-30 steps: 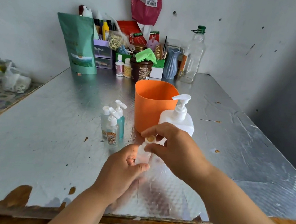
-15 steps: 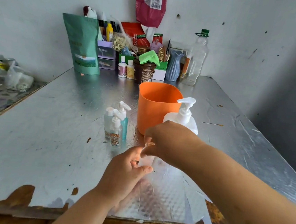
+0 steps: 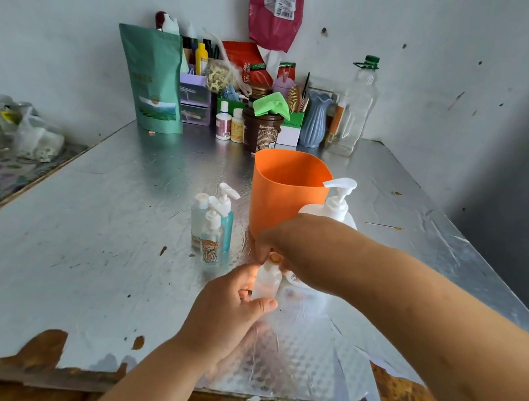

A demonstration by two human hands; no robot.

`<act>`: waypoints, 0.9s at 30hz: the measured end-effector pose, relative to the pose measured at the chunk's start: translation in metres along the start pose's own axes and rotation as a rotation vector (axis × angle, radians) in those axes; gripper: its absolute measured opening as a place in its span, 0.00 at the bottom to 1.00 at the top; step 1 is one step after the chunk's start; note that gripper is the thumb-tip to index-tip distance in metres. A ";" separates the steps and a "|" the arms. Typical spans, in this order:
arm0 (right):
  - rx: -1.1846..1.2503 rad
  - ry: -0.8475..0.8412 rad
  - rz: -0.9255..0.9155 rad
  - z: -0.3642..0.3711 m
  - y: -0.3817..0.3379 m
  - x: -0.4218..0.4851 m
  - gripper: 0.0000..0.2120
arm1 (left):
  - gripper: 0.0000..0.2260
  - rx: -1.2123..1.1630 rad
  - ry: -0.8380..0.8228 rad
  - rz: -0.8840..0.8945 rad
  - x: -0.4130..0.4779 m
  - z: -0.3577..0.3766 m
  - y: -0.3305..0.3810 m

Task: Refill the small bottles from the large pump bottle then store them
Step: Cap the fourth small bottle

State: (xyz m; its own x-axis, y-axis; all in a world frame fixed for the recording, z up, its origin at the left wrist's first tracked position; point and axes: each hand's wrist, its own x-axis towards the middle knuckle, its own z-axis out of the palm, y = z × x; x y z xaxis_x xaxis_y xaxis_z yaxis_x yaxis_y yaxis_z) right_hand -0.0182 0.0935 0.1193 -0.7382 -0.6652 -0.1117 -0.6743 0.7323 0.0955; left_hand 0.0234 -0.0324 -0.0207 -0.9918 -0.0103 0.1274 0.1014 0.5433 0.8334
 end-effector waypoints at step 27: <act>0.057 -0.031 0.122 -0.001 -0.005 0.002 0.11 | 0.17 0.019 -0.004 0.009 0.002 0.000 -0.002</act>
State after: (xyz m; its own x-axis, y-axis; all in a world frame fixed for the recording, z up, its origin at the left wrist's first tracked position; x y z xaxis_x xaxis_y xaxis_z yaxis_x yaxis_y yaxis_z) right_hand -0.0159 0.0886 0.1199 -0.8130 -0.5669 -0.1330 -0.5770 0.8150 0.0535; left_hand 0.0213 -0.0332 -0.0221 -0.9911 -0.0016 0.1330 0.1093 0.5595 0.8216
